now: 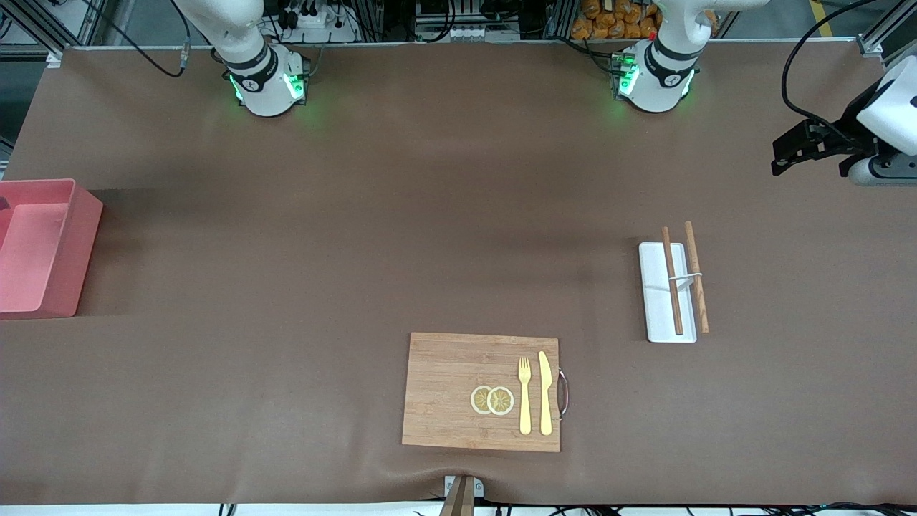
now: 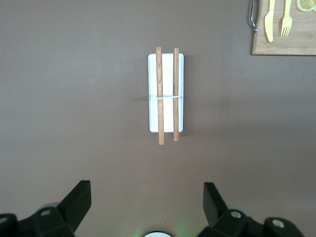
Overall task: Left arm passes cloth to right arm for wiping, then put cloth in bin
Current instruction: 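Lower the cloth into the pink bin with the right gripper, then open the right gripper to drop the cloth in the bin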
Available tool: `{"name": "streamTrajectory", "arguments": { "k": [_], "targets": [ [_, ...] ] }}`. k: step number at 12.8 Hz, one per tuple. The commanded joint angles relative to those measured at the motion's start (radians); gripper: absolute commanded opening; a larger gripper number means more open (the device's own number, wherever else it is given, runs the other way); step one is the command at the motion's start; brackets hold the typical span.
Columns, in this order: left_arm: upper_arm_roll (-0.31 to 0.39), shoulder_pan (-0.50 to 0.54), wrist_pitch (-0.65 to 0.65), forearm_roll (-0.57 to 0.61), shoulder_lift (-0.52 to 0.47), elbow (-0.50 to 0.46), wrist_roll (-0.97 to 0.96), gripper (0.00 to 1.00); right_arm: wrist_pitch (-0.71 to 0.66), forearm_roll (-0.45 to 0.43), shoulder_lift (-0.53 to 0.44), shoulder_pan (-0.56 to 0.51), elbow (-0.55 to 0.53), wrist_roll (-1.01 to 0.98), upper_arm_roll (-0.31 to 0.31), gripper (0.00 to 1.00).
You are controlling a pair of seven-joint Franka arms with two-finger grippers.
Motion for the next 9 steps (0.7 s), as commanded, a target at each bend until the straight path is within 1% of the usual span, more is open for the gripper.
{"name": "streamTrajectory", "arguments": {
  "k": [1,2,3,4,6,7,8,9],
  "targets": [
    [-0.007,-0.001,0.0,-0.006,-0.002,0.016,-0.009,1.0,0.102,0.042,0.18,-0.039,0.055,-0.036,0.025,0.0],
    [-0.007,0.002,-0.004,-0.006,0.0,0.014,-0.006,1.0,0.125,0.105,0.22,-0.039,0.058,-0.063,0.025,0.11],
    [-0.007,0.004,-0.006,-0.008,0.001,0.013,-0.004,1.0,0.143,0.146,0.244,-0.035,0.059,-0.085,0.025,0.36],
    [-0.004,0.007,-0.007,-0.02,0.001,0.013,-0.006,1.0,0.143,0.159,0.25,-0.026,0.065,-0.074,0.025,0.99],
    [-0.004,0.005,-0.007,-0.023,0.001,0.011,-0.006,1.0,0.113,0.159,0.238,-0.015,0.079,-0.084,0.025,1.0],
    [-0.004,0.005,-0.009,-0.023,0.001,0.008,-0.006,1.0,0.055,0.158,0.233,-0.01,0.106,-0.079,0.025,1.0],
    [-0.004,0.007,-0.01,-0.023,0.001,0.007,-0.004,1.0,-0.028,0.152,0.222,-0.007,0.158,-0.08,0.025,1.0],
    [-0.004,0.007,-0.01,-0.023,0.0,0.008,-0.002,1.0,-0.114,0.138,0.195,0.017,0.203,-0.067,0.024,1.0]
  ]
}}
